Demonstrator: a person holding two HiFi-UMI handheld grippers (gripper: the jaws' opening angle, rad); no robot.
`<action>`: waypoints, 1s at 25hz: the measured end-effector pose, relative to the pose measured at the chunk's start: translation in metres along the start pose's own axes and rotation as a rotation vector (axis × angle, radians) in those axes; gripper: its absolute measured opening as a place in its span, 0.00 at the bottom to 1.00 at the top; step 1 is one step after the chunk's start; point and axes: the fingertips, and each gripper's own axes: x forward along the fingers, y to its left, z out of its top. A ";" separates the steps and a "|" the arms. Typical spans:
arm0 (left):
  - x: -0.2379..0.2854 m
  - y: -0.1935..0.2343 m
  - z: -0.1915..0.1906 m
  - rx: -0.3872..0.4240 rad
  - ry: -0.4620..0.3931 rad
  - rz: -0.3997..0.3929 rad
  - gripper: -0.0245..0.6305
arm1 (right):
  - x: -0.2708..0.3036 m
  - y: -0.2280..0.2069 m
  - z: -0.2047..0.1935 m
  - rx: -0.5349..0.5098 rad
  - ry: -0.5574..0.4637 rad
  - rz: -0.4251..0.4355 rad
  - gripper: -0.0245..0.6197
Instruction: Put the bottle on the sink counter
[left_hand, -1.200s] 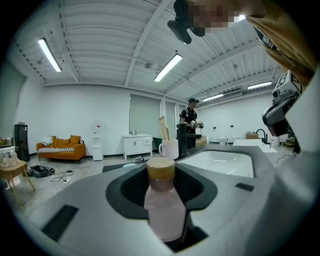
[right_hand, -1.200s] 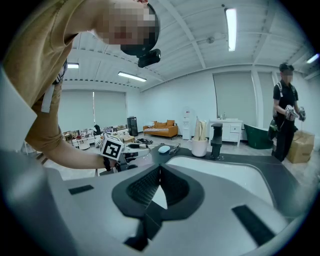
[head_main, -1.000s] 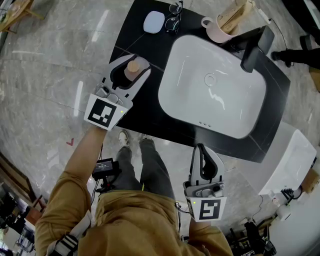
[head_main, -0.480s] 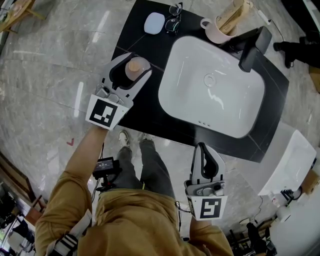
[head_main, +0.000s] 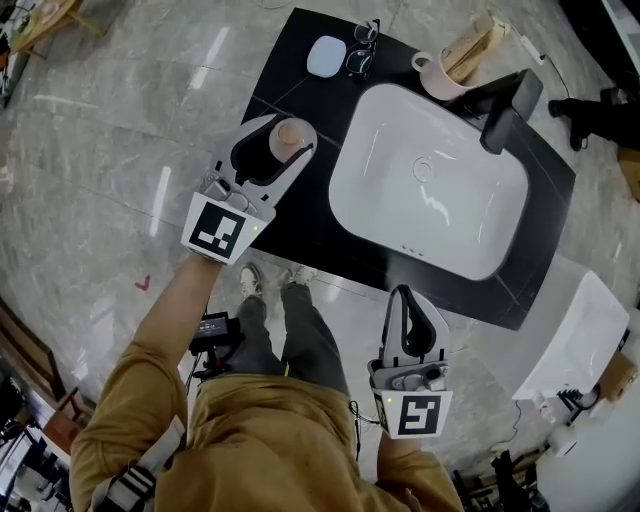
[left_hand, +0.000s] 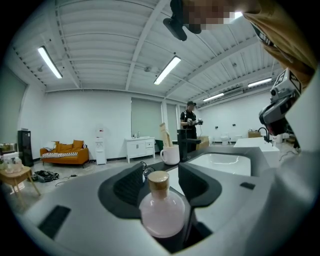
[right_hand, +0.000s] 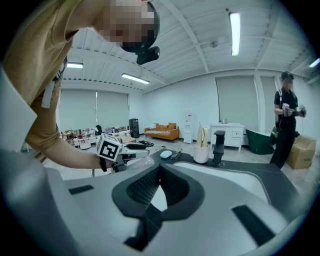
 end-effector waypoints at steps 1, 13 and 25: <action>-0.002 -0.001 0.002 -0.002 -0.001 -0.004 0.37 | 0.000 0.001 0.004 0.015 -0.012 -0.008 0.05; -0.022 -0.006 0.019 -0.017 0.036 0.000 0.27 | -0.016 0.005 0.037 -0.032 -0.069 -0.026 0.05; -0.037 -0.004 0.036 -0.011 0.070 0.010 0.04 | -0.029 0.015 0.060 -0.058 -0.118 -0.019 0.05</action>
